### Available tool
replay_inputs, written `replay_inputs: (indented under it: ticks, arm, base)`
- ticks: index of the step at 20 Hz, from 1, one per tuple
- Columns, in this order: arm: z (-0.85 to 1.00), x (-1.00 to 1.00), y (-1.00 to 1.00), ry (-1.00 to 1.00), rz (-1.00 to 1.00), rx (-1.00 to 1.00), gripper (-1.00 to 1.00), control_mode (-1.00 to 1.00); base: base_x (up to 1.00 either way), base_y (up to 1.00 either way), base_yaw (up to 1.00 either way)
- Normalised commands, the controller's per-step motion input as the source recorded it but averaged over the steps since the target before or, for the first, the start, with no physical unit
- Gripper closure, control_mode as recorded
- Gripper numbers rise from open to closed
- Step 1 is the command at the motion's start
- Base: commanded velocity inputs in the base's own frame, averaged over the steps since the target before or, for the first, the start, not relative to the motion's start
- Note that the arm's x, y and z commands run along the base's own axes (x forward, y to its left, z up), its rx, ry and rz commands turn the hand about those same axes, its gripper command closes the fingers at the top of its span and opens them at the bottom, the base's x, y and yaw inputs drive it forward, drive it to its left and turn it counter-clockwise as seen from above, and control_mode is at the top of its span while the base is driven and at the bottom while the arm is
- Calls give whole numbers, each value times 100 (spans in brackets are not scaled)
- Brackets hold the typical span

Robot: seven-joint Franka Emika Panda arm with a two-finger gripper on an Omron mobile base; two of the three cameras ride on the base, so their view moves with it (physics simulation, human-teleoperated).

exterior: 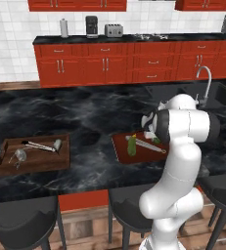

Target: Gather the cucumber and avocado from the fridge and place them on a tray on the dining counter. Then gather the fishs from the fridge and place them on the other tray.

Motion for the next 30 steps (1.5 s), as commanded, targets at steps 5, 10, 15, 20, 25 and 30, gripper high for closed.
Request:
replay_inputs:
  ticks: [5,10,15,20,25,30]
  arm:
    - [-1,-7,1,1,0,0,-100,-100]
    - [14,-29,1,-4,-1,0,-100,-100]
    - [43,-53,0,-1,0,0,-100,-100]
    - [22,-16,13,-1,0,0,-100,-100]
    - [-4,63,33,8,0,0,-100,-100]
    - [-18,14,18,23,0,0,-100,-100]
  base:
    - [0,0,0]
    - [0,0,0]
    - [0,0,0]
    - [0,0,0]
    - [0,0,0]
    - [0,0,0]
